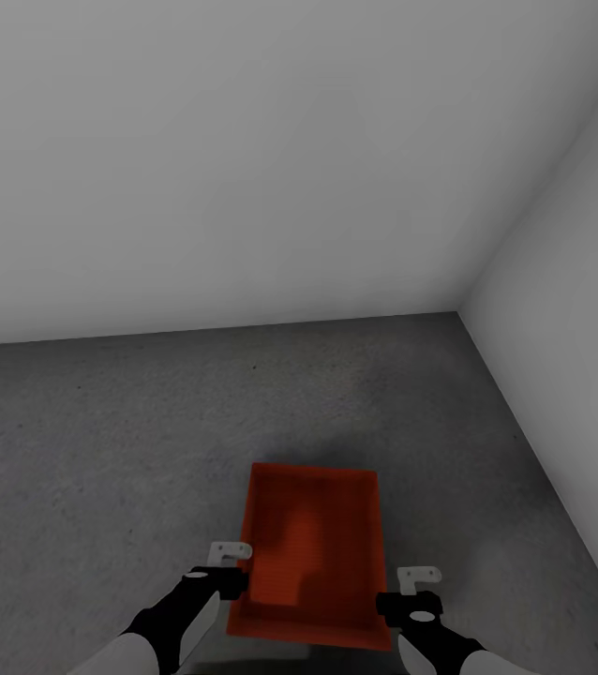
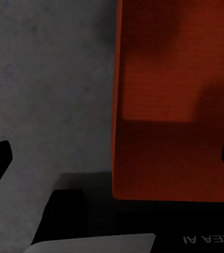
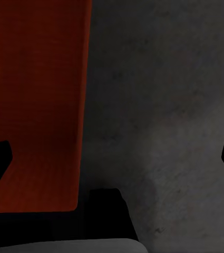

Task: Move the two storage containers from the living room to the garage. In the garage, place one container on the floor and stack the other container on top of it (either order is fine).

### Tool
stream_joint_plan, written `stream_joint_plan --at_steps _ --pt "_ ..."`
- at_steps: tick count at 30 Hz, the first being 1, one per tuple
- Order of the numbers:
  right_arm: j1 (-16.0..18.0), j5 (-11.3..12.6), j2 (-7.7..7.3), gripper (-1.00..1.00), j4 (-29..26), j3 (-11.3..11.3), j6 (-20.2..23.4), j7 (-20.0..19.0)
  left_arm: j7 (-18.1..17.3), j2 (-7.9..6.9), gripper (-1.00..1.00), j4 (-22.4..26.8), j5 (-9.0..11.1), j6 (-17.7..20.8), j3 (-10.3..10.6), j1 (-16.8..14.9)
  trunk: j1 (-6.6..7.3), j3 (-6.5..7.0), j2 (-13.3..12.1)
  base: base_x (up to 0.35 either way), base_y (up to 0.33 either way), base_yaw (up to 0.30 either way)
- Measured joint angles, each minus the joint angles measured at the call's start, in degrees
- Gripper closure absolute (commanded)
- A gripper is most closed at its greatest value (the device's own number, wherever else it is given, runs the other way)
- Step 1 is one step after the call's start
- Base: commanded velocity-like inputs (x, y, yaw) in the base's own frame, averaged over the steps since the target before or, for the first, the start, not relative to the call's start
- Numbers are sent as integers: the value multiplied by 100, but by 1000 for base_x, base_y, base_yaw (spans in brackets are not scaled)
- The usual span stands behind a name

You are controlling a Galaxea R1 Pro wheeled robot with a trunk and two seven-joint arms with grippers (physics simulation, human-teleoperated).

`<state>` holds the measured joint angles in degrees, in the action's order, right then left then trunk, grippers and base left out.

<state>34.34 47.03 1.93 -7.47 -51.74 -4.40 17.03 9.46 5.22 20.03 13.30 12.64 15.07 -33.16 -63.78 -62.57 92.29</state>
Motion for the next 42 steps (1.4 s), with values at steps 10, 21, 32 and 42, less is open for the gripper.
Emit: stream_joint_plan --at_steps 10,21,32,42 --pt "0 0 0 -100 0 0 -2 0 -7 1 -100 -3 0 6 0 1 43 35 -79 0 0 0" --pt "0 0 0 -100 0 0 1 0 -21 1 -100 -10 0 28 0 1 285 233 -520 0 0 0" --pt "0 0 0 -100 0 0 -1 0 -22 1 -100 -11 0 34 0 0 527 430 -961 0 0 0" --pt "0 0 0 -100 0 0 -2 0 -22 1 -100 -11 0 35 0 2 746 610 -1362 0 0 0"
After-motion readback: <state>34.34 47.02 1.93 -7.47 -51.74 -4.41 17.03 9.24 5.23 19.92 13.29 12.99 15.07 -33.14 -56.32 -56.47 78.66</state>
